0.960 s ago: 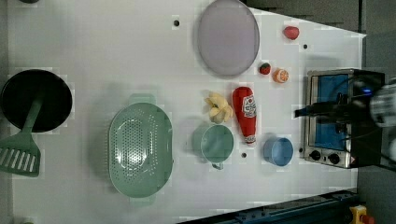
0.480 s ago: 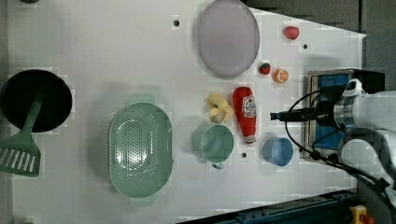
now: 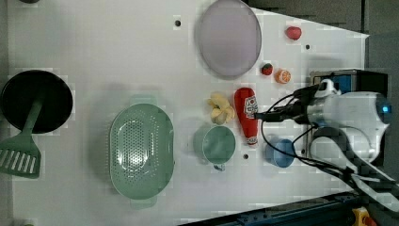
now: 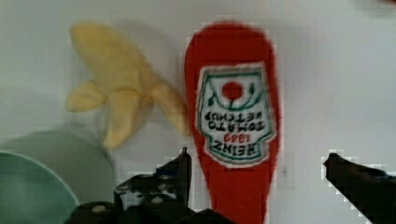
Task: Pick Ketchup from the table and place it in strainer.
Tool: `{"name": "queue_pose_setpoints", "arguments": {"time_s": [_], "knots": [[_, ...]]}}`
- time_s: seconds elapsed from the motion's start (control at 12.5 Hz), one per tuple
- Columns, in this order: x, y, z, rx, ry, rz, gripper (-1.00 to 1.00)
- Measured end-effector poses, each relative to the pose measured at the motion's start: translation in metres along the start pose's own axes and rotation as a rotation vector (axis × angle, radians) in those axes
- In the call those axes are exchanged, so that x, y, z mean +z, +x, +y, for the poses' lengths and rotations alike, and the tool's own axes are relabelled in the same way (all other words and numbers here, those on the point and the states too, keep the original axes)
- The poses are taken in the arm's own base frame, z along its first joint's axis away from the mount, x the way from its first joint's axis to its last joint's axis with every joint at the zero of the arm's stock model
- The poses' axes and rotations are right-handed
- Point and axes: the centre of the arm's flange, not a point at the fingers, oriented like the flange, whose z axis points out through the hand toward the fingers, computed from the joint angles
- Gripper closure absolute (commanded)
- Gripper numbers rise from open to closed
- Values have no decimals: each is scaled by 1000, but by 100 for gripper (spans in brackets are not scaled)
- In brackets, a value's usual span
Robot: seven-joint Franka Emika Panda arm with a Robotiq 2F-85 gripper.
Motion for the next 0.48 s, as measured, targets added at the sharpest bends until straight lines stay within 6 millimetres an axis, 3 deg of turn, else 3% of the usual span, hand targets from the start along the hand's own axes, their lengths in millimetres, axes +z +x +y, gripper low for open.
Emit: {"name": "queue_pose_setpoints", "arguments": {"time_s": [0.24,0.48], "knots": [[44,-9,-2,2,24,-37,-100],[70,-9,-5,0,32,-18,-100]]}}
